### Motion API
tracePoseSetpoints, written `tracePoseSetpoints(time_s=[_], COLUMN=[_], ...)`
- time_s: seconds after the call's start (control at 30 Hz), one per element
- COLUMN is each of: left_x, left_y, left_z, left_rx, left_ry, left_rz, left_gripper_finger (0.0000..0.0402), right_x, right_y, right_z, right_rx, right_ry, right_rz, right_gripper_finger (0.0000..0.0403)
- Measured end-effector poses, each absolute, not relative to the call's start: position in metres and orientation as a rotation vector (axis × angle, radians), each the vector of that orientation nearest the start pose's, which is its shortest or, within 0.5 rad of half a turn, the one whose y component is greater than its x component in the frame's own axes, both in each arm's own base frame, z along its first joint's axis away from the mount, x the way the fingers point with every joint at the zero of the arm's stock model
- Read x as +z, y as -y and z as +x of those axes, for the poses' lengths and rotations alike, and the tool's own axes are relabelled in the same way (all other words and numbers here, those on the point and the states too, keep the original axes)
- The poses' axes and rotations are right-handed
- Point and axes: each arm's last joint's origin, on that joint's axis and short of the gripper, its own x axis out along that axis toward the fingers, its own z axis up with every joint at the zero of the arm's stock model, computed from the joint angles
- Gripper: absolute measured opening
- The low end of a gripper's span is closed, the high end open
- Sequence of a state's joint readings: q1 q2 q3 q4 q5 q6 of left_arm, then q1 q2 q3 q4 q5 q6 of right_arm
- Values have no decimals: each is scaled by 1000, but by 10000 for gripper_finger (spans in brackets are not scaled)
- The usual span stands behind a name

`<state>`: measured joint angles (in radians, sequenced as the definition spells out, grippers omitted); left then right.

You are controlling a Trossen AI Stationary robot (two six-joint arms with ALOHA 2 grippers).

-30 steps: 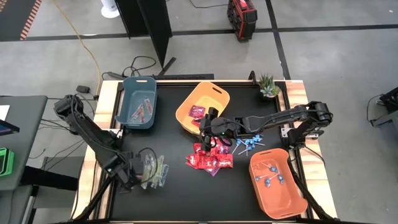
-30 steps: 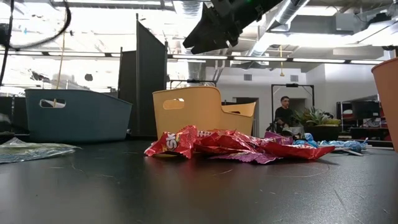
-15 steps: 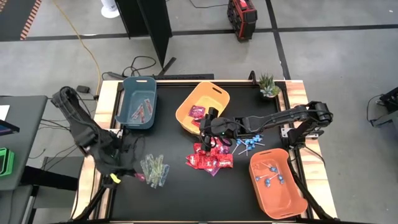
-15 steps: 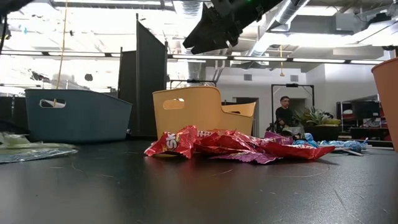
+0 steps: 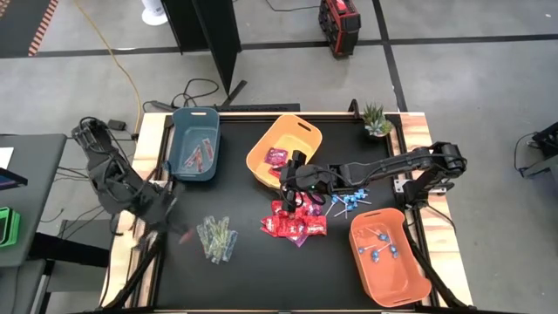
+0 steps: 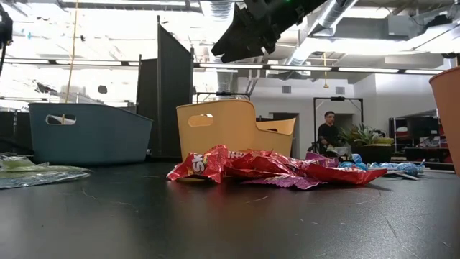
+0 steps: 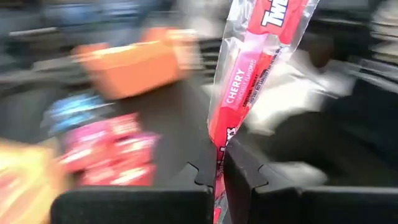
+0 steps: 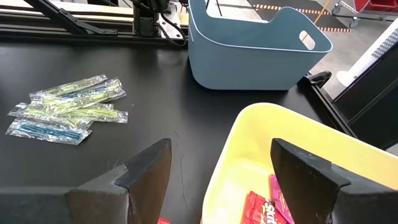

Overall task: Sort candy
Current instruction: Put the red gummy into the blue bin

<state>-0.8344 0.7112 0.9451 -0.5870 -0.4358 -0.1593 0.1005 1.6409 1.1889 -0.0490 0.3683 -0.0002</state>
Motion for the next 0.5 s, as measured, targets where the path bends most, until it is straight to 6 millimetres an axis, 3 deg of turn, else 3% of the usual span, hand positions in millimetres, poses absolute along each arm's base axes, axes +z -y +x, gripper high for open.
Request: tracePoseSetpoints(time_s=[0.23,0.5], left_x=[342,315], left_y=[60,16], left_z=[99,81], left_rx=[402,922], left_ry=[-270,-310], left_rz=[-92,-193], left_gripper_finger=[10,12], right_x=[268,268], right_y=[-27,-33], right_z=[367,367], right_rx=[-262,-243], right_ry=[-489,-487], right_rz=[-117,-126], right_gripper_finger=[291,291])
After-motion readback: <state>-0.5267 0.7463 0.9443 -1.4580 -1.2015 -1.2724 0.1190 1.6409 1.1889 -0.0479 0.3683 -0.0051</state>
